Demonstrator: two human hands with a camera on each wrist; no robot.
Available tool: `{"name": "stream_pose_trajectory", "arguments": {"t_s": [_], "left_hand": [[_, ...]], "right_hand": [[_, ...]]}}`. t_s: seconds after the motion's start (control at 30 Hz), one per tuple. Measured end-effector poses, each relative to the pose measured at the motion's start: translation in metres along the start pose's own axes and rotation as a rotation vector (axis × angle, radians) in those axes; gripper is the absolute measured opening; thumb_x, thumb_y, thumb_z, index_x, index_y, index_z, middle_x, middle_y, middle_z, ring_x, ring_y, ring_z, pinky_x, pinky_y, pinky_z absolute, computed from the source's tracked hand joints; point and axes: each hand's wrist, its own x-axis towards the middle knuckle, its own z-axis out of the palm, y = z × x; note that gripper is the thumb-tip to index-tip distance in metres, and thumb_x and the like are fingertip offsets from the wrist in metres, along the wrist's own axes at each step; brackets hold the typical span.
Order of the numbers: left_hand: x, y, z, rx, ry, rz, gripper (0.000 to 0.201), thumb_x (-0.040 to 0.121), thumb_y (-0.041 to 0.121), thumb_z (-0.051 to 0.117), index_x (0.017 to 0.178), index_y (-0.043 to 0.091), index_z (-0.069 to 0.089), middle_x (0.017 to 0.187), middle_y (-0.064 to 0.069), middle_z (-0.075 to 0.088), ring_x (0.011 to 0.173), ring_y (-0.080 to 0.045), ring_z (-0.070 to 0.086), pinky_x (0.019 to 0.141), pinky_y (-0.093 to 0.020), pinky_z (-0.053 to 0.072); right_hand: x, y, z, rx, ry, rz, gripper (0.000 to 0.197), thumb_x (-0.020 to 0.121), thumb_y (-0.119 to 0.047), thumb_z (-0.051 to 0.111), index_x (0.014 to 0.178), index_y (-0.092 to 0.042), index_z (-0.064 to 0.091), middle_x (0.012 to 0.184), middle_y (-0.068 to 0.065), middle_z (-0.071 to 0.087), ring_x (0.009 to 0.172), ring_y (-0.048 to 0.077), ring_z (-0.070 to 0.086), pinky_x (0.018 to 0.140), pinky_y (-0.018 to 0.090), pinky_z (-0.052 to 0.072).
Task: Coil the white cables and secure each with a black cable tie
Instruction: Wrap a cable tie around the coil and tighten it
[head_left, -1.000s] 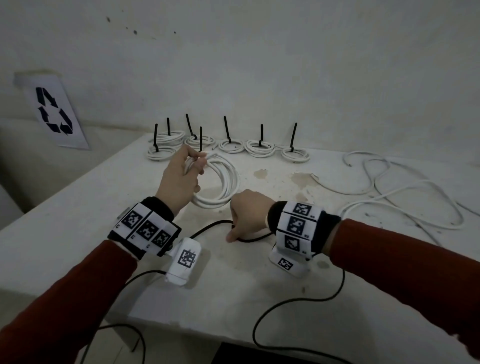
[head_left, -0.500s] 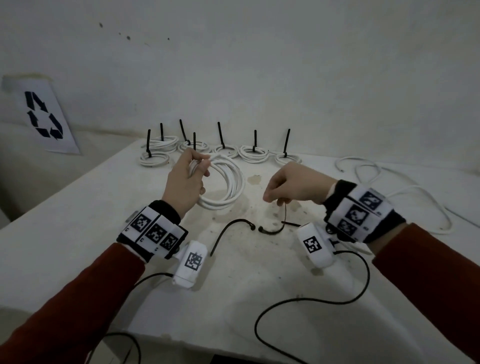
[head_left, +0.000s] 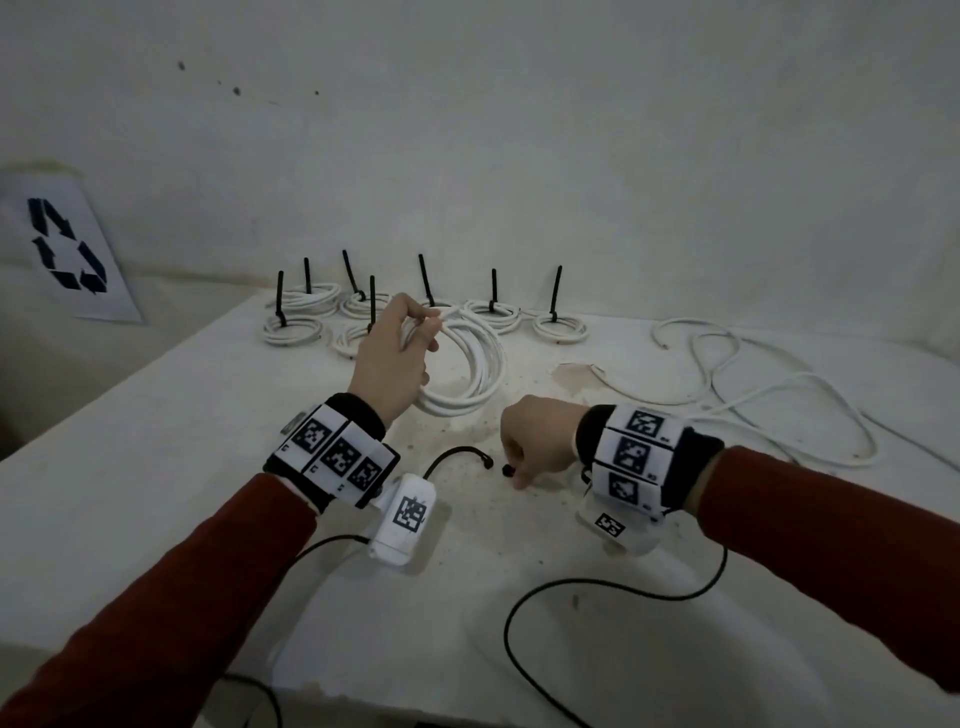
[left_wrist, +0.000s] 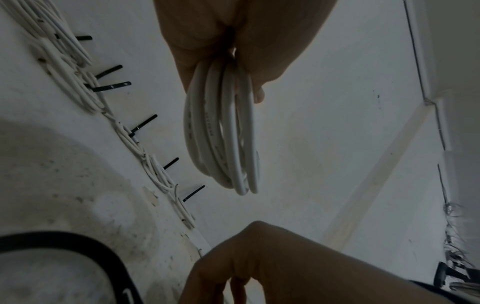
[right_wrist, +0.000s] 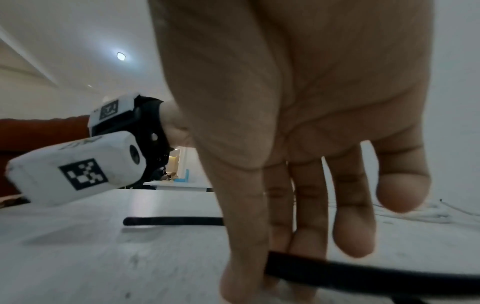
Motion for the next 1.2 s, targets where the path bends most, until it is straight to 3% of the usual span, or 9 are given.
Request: {"name": "stream_pose_trajectory", "arguments": {"t_s": [0.17, 0.3, 0.4, 0.57, 0.67, 0.8, 0.97, 1.07, 1.2], "left_hand": [[0.001, -0.003, -0.01, 0.018, 0.014, 0.01, 0.011, 0.098, 0.023, 0.048, 0.087, 0.019, 0.049, 0.074, 0.003, 0.058, 0.042, -0.006, 0.042, 0.049, -0.027, 0.042], [0.004, -0.007, -0.015, 0.068, 0.053, 0.022, 0.012, 0.097, 0.022, 0.048, 0.086, 0.019, 0.047, 0.073, 0.003, 0.057, 0.043, -0.009, 0.042, 0.048, -0.027, 0.042], [0.005, -0.004, -0.009, 0.073, 0.042, 0.022, 0.012, 0.097, 0.023, 0.049, 0.086, 0.019, 0.047, 0.071, 0.001, 0.056, 0.045, -0.011, 0.041, 0.046, -0.024, 0.041], [-0.003, 0.023, 0.007, 0.041, 0.003, 0.123, 0.01, 0.097, 0.024, 0.05, 0.092, 0.016, 0.052, 0.07, 0.0, 0.055, 0.048, -0.012, 0.045, 0.047, -0.025, 0.042], [-0.011, 0.04, 0.017, -0.09, -0.08, 0.18, 0.006, 0.096, 0.024, 0.051, 0.091, 0.023, 0.054, 0.068, 0.003, 0.054, 0.047, -0.013, 0.044, 0.048, -0.028, 0.042], [-0.02, 0.053, 0.024, -0.222, -0.183, 0.208, 0.005, 0.096, 0.023, 0.052, 0.095, 0.021, 0.056, 0.067, 0.003, 0.058, 0.045, -0.014, 0.043, 0.05, -0.029, 0.041], [-0.028, 0.058, 0.03, -0.198, -0.27, 0.211, 0.006, 0.096, 0.017, 0.052, 0.094, 0.013, 0.055, 0.05, 0.014, 0.054, 0.04, -0.013, 0.042, 0.049, -0.032, 0.041], [-0.033, 0.057, 0.036, -0.251, -0.302, 0.183, 0.014, 0.094, 0.021, 0.055, 0.093, 0.008, 0.05, 0.047, 0.013, 0.052, 0.039, -0.012, 0.038, 0.05, -0.033, 0.039], [-0.037, 0.054, 0.04, -0.239, -0.354, 0.185, 0.02, 0.084, 0.038, 0.06, 0.083, 0.021, 0.049, 0.046, 0.009, 0.049, 0.038, -0.012, 0.037, 0.047, -0.03, 0.036]], "right_hand": [[-0.023, 0.016, -0.024, 0.225, 0.231, -0.033, 0.016, 0.08, -0.03, 0.075, 0.085, -0.017, 0.069, 0.075, -0.008, 0.064, 0.073, 0.013, 0.058, 0.058, 0.017, 0.04], [-0.075, 0.025, -0.052, 0.909, 0.576, -0.158, 0.015, 0.074, -0.018, 0.08, 0.077, -0.007, 0.07, 0.07, 0.006, 0.073, 0.064, 0.013, 0.065, 0.068, 0.026, 0.052], [-0.097, 0.02, -0.058, 1.192, 0.673, -0.278, 0.021, 0.069, -0.017, 0.076, 0.078, 0.0, 0.069, 0.072, 0.015, 0.071, 0.063, 0.016, 0.066, 0.065, 0.025, 0.055], [-0.083, 0.013, -0.045, 1.179, 0.701, -0.213, 0.015, 0.071, -0.008, 0.08, 0.078, 0.001, 0.07, 0.07, 0.014, 0.071, 0.061, 0.015, 0.067, 0.063, 0.024, 0.056], [-0.067, 0.013, -0.035, 1.047, 0.922, -0.154, 0.016, 0.063, -0.016, 0.087, 0.07, -0.013, 0.073, 0.073, 0.004, 0.068, 0.065, 0.006, 0.062, 0.064, 0.017, 0.046], [-0.062, 0.019, -0.029, 0.941, 1.267, -0.199, 0.02, 0.058, -0.021, 0.088, 0.073, -0.021, 0.074, 0.091, 0.001, 0.042, 0.082, 0.0, 0.043, 0.075, 0.008, 0.035], [-0.068, 0.025, -0.025, 1.053, 1.243, -0.238, 0.016, 0.062, -0.02, 0.085, 0.074, -0.016, 0.076, 0.118, 0.003, 0.048, 0.108, 0.01, 0.05, 0.089, 0.013, 0.039], [-0.065, 0.026, -0.025, 1.312, 1.183, -0.177, 0.013, 0.061, -0.027, 0.083, 0.07, -0.025, 0.074, 0.123, 0.0, 0.053, 0.113, 0.013, 0.057, 0.088, 0.03, 0.049], [-0.064, 0.025, -0.026, 1.732, 0.932, -0.156, 0.016, 0.075, -0.013, 0.075, 0.086, -0.006, 0.067, 0.093, 0.01, 0.071, 0.078, 0.021, 0.07, 0.069, 0.026, 0.056]]}}
